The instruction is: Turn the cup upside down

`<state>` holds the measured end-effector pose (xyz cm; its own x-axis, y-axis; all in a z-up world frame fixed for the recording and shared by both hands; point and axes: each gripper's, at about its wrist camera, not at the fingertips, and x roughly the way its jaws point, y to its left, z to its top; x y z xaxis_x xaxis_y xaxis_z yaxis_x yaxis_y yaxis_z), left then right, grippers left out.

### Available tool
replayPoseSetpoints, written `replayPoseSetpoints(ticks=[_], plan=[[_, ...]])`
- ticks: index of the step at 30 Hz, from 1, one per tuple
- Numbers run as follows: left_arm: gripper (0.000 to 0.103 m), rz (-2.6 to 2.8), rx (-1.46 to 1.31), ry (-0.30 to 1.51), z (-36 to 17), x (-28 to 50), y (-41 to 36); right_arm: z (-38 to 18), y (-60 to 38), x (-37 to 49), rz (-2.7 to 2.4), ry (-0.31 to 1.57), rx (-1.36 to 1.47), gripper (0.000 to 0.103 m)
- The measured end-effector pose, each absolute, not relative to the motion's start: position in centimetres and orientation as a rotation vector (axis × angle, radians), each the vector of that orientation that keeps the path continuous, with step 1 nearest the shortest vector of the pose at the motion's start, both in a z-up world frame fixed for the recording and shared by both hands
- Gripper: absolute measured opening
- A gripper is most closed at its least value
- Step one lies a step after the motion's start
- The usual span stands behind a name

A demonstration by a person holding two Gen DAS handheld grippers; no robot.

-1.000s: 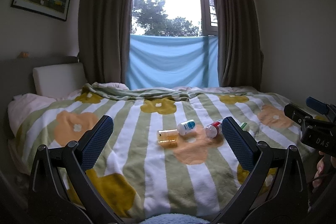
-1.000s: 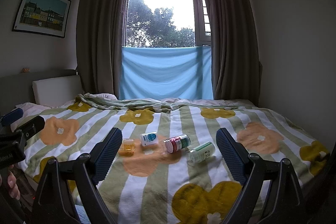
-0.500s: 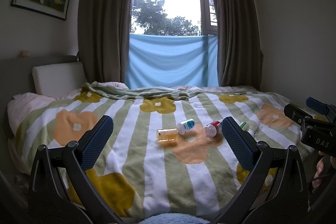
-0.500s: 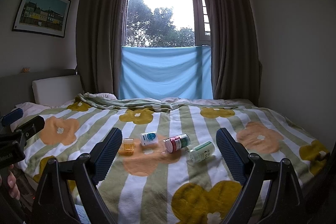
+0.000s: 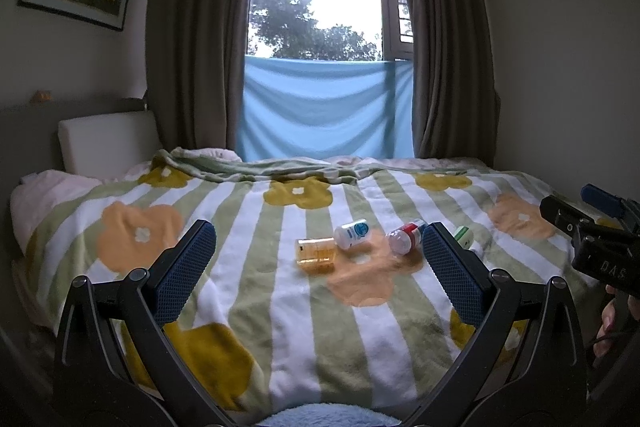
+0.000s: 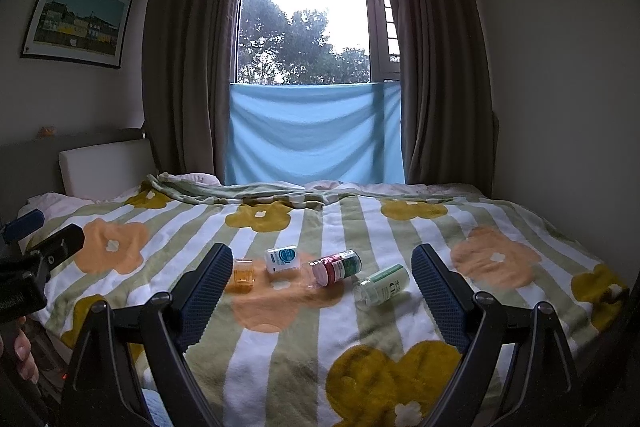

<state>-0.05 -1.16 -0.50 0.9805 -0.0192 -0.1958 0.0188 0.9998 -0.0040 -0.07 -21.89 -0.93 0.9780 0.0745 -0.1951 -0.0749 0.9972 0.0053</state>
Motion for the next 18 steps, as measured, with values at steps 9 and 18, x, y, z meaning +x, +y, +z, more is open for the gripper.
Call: replayPoseSetpoints(ticks=[9, 18], plan=[[0.103, -0.093, -0.012, 0.251, -0.9, 2.7, -0.7, -1.8, -22.0, 1.1, 0.079, 0.225, -0.011, 0.089], [0.103, -0.239, 0.239, 0.374, -1.5, 16.1, -3.3, -3.5, -23.6, 3.4, 0.087, 0.276, 0.005, 0.089]])
